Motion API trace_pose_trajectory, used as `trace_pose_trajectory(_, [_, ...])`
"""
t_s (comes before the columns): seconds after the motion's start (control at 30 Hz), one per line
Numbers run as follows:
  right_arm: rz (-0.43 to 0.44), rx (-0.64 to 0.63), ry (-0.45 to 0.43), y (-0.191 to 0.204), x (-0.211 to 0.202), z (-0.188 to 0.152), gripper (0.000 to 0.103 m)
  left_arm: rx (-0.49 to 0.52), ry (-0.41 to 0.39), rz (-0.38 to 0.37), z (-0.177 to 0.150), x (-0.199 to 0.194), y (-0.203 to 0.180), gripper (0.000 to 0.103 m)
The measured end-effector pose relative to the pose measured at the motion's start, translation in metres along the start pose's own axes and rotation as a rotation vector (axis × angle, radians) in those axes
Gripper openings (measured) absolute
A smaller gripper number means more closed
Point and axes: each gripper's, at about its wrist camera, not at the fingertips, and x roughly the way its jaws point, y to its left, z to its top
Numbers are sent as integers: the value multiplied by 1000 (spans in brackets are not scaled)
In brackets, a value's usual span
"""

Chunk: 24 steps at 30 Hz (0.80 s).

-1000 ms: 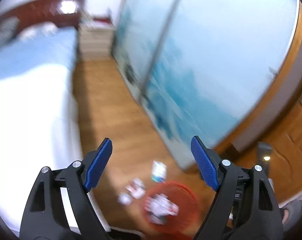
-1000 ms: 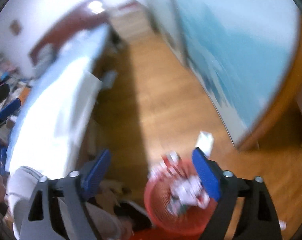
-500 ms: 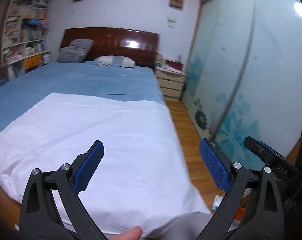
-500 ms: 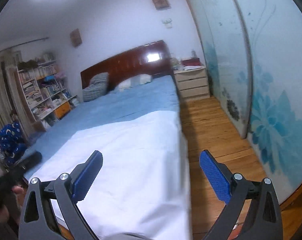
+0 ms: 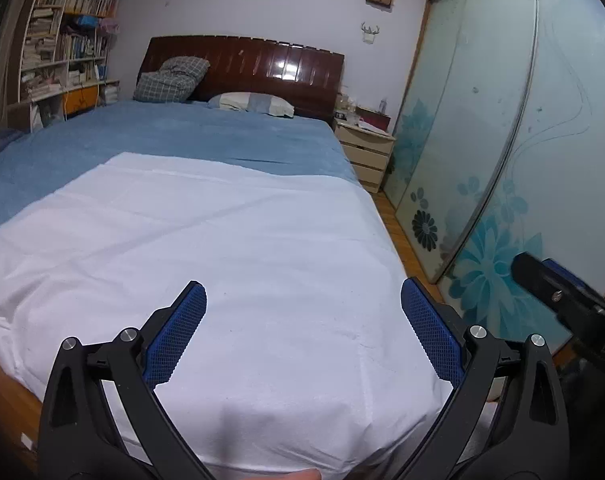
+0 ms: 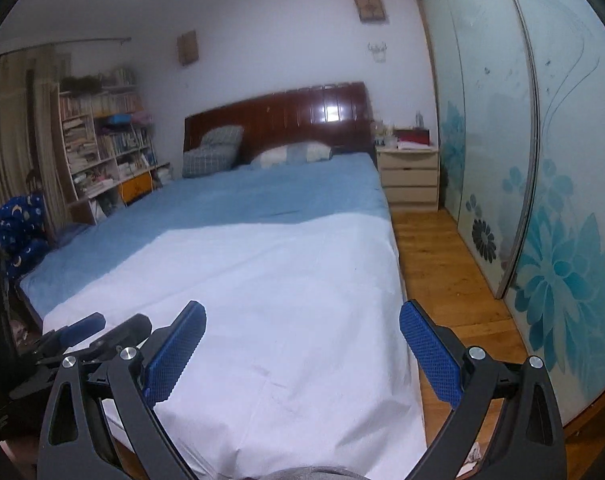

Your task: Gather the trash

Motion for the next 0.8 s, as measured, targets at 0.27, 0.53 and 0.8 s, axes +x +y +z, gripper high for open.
trace_pose_trajectory(0.27, [1,-7,15,-2,14,4,96,-9,39,26,-3,6,5,97])
trace_pose_trajectory(0.53, [-15,-39,31,4,17,6,96,-22,18,46,-5,-1,13,97])
trace_pose_trajectory(0.8, [-19,-37,36,-1,18,4,96,-32,14,63,-4,-3,19,97])
